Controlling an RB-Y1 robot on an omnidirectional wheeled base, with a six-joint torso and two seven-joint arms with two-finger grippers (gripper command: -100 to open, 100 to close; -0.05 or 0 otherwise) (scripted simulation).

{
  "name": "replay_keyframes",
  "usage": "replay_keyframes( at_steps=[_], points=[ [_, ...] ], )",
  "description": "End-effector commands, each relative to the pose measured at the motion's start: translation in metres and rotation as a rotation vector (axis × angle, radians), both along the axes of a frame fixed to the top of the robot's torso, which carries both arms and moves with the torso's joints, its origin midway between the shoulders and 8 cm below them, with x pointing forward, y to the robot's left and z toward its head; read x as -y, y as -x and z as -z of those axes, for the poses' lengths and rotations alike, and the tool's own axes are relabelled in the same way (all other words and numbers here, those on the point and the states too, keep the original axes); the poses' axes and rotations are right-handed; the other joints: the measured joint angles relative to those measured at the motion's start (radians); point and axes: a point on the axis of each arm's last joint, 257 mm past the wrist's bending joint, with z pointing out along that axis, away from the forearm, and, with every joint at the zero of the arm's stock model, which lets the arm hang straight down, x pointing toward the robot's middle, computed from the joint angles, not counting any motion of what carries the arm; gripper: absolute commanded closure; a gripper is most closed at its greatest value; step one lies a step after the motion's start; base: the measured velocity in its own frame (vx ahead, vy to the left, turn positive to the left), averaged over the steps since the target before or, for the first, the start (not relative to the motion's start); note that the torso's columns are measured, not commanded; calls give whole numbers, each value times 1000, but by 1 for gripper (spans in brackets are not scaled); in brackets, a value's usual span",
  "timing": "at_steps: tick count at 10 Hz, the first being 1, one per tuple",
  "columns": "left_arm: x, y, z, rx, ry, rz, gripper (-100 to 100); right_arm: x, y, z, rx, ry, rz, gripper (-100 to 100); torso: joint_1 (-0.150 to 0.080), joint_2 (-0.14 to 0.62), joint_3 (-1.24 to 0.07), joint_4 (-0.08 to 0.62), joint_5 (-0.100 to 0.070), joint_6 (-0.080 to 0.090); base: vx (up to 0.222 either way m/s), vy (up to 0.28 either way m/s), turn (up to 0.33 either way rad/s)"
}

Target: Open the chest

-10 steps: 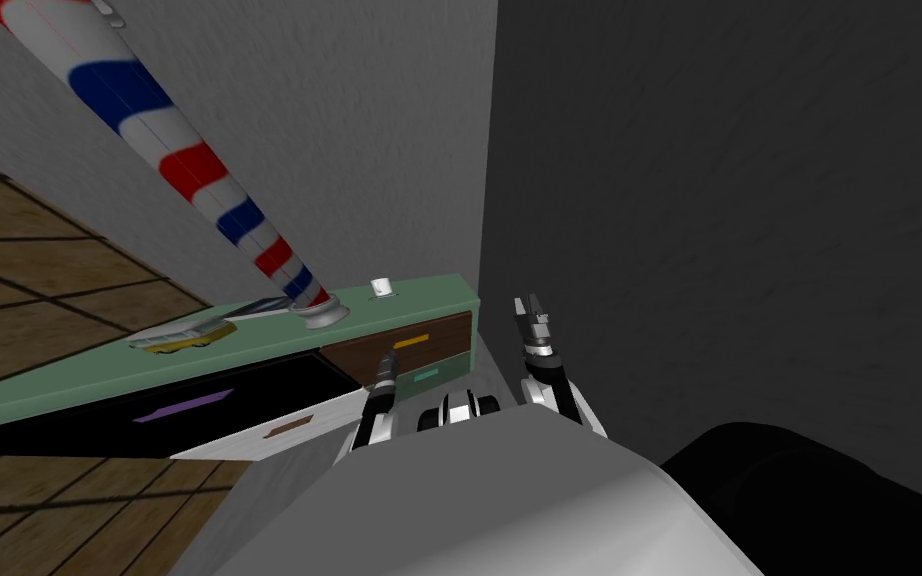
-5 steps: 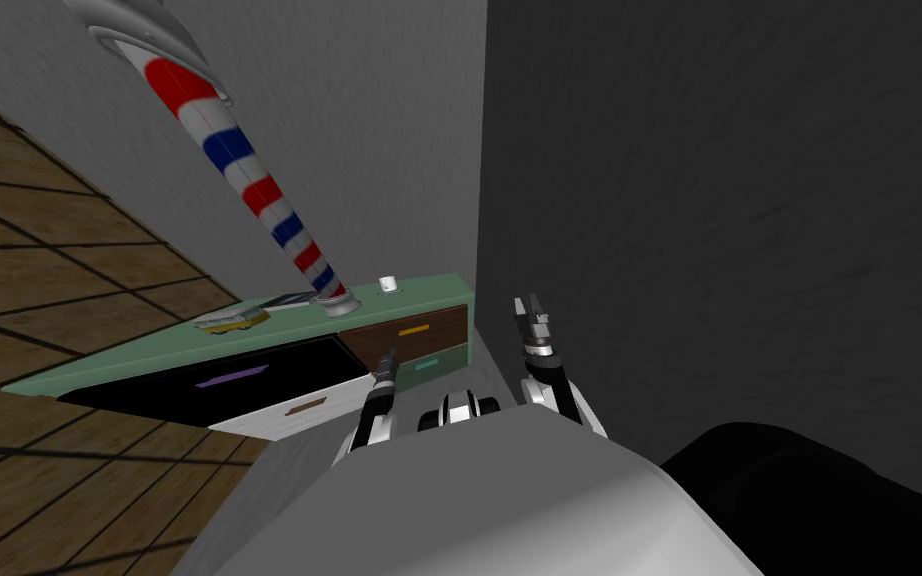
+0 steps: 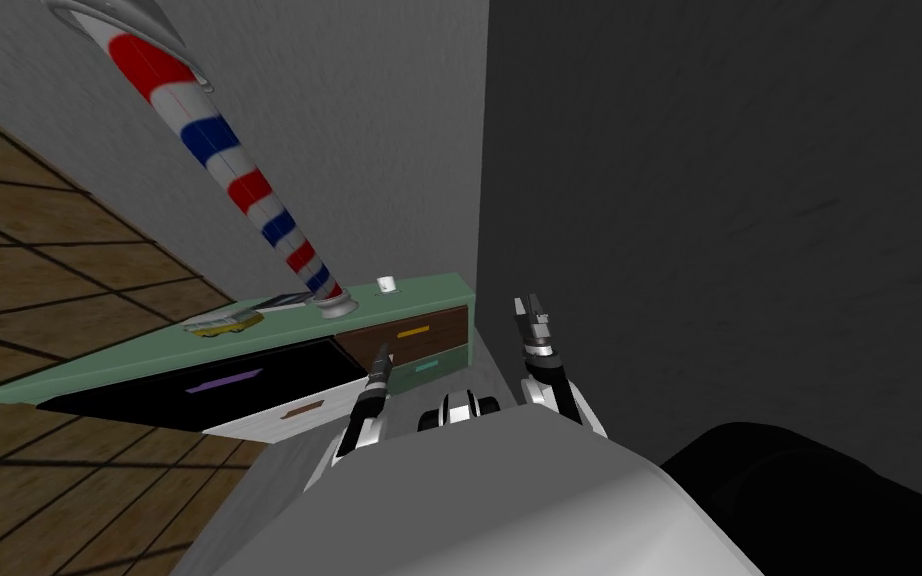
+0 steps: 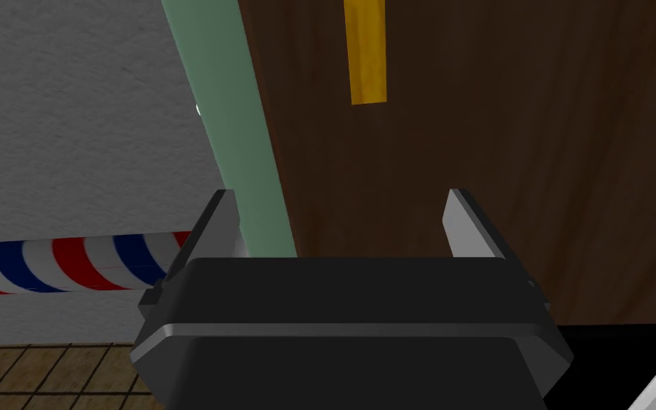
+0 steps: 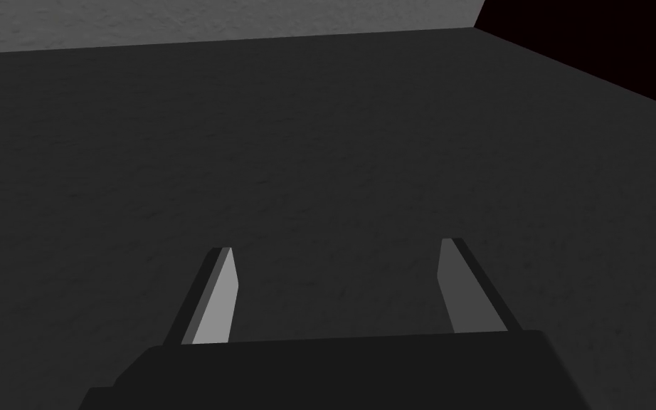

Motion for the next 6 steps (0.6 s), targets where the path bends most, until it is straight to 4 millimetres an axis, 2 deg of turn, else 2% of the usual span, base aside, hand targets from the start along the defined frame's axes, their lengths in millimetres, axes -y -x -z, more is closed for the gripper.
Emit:
replay_keyframes(
  at_steps=[1,4,6],
  points=[
    [-3,-2,5,-6,-2,-3,-100,0,0,0,0,0,0,0,0,-2,-1,-1,0,0,164,20,-8],
    [10,-3,14,-8,64,-24,-100,0,0,0,0,0,0,0,-2,1,0,0,0,0,138,-1,-3],
    [20,-4,17,-5,103,-35,-100,0,0,0,0,0,0,0,-1,7,4,2,0,0,10,-4,0]
  ],
)
